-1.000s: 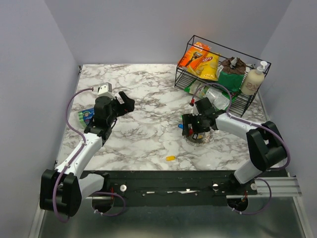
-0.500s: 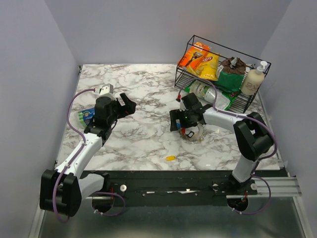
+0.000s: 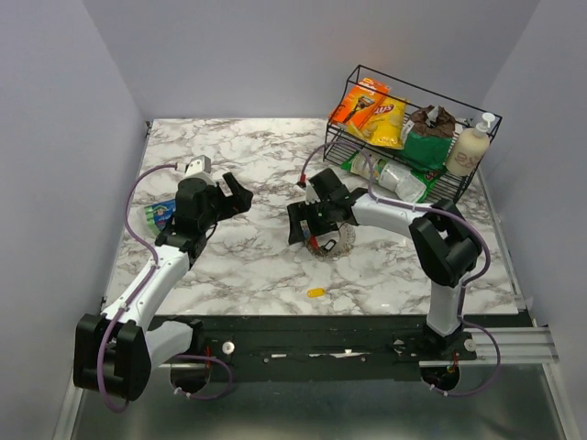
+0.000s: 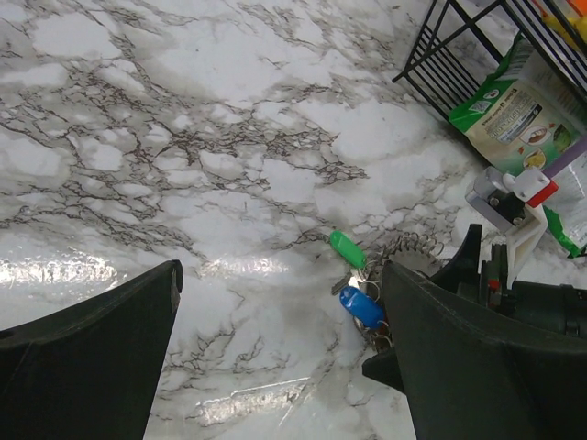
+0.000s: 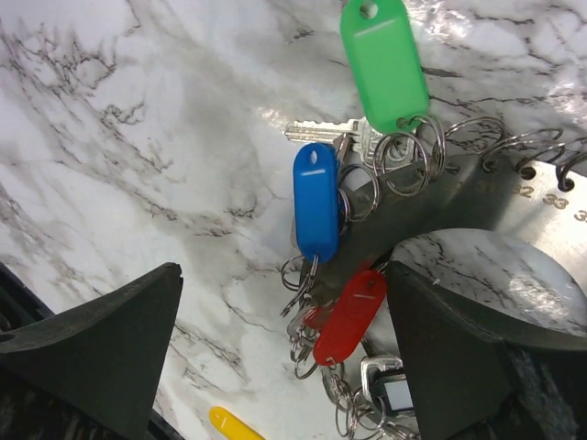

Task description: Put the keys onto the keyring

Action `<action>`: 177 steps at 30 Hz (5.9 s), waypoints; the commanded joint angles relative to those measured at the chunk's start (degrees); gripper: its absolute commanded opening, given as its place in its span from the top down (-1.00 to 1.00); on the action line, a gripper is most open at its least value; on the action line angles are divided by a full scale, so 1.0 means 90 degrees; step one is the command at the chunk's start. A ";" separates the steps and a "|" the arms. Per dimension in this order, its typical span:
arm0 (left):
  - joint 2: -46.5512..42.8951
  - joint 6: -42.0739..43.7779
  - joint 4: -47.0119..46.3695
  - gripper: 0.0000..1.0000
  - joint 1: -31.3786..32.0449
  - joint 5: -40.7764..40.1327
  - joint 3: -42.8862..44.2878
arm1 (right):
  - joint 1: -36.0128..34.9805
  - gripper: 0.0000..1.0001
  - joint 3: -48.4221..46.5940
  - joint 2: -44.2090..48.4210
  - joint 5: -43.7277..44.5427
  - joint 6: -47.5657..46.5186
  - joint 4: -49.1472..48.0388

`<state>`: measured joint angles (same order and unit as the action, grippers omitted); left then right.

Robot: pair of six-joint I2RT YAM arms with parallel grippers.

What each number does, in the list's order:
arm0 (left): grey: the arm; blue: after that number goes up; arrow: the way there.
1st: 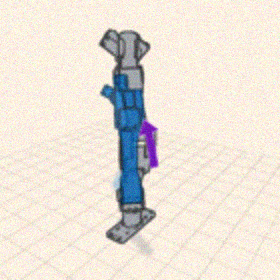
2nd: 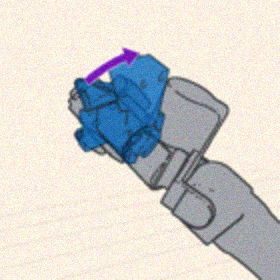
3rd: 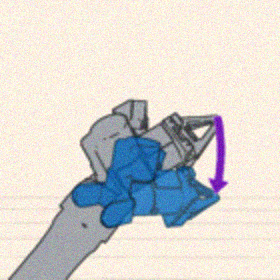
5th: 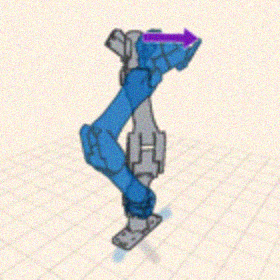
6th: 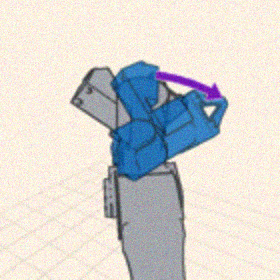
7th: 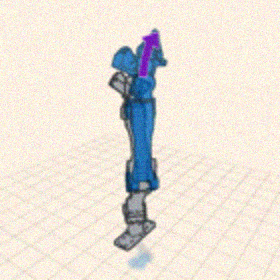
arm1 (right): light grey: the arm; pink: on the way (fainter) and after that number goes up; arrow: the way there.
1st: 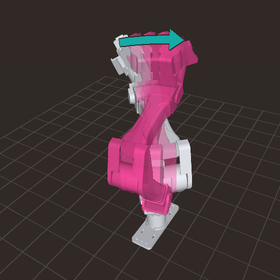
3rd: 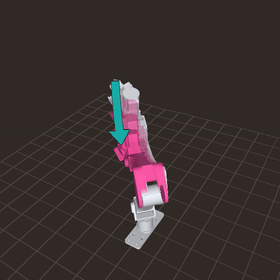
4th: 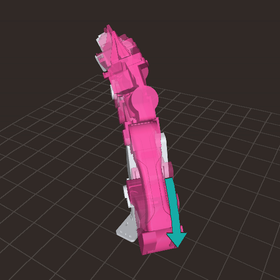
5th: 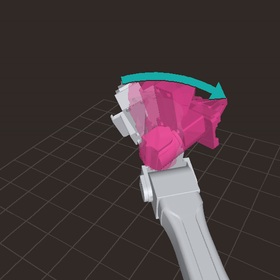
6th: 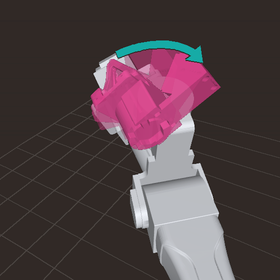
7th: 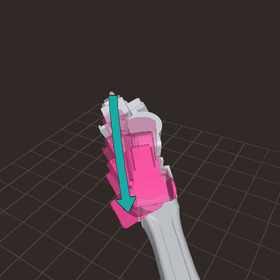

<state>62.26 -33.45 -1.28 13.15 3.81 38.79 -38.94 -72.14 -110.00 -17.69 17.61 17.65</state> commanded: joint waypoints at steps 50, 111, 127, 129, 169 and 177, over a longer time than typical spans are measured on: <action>0.2155 -0.0346 -0.0825 -0.97 0.1527 0.1656 0.0700 | 0.1866 -1.00 0.2635 0.2399 0.0023 0.0505 -0.0760; 0.1598 0.0045 -0.0932 -0.97 0.1518 0.1490 0.0046 | 0.1787 -0.47 0.3318 0.3209 -0.1432 -0.0071 -0.1297; 0.1646 0.0035 -0.1049 -0.97 0.1527 0.1734 0.0124 | 0.1787 -0.07 0.2879 0.2173 -0.1511 -0.0023 -0.1326; 0.1666 0.0035 -0.1020 -0.97 0.1528 0.1734 0.0153 | 0.1787 -0.07 0.2850 0.2066 -0.1462 -0.0013 -0.1287; 0.1754 -0.0062 -0.1176 -0.97 0.1527 0.1773 0.0026 | 0.1768 0.57 0.2771 0.1538 -0.1638 0.0163 -0.1424; 0.1735 -0.0092 -0.1167 -0.97 0.1518 0.1803 -0.0003 | 0.1768 0.73 0.2800 0.1528 -0.1686 0.0173 -0.1483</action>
<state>77.91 -33.76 -10.66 26.74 18.74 39.51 -22.87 -46.02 -95.26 -31.38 18.74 5.61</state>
